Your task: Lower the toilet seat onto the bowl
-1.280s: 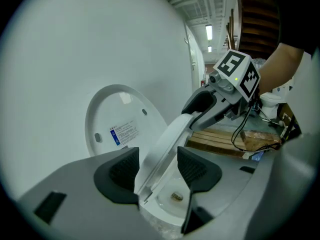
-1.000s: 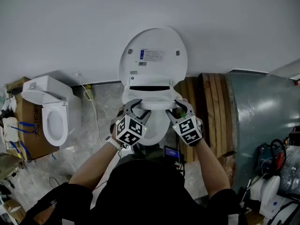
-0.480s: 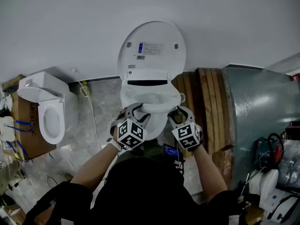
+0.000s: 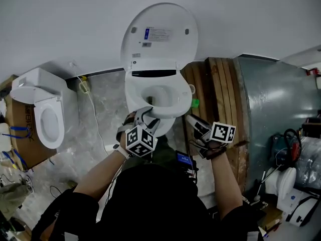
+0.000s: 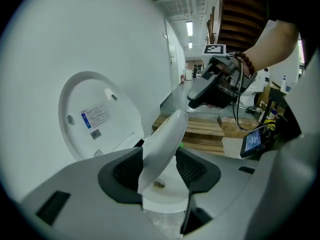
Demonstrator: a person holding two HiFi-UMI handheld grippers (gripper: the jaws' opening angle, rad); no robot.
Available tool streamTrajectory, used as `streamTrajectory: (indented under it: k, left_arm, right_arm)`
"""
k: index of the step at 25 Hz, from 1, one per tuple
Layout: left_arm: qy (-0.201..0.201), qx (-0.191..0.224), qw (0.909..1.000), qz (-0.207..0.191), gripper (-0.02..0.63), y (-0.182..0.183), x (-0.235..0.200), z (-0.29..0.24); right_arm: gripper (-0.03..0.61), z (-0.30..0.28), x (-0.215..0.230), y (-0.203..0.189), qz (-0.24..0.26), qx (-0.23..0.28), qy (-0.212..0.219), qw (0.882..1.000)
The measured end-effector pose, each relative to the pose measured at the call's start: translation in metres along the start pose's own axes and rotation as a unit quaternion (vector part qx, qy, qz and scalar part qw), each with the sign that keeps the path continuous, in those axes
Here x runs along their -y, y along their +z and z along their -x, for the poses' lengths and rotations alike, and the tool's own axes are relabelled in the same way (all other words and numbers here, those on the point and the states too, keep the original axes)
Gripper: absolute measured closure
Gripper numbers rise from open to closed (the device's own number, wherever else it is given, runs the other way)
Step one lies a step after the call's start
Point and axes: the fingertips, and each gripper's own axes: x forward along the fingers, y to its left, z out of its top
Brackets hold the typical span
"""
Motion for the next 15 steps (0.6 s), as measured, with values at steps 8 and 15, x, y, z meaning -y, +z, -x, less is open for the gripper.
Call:
streamTrajectory:
  k: [8, 15]
  left_arm:
    - [-0.002, -0.017, 0.9998, -0.004, 0.397, -0.025, 0.028, -0.004]
    - [0.019, -0.041, 0.9985, -0.029, 0.397, -0.046, 0.049, -0.013]
  right_arm:
    - [0.385, -0.017, 0.040, -0.024, -0.147, -0.012, -0.018, 0.989]
    - [0.345, -0.038, 0.055, -0.053, -0.202, -0.063, 0.018, 0.977]
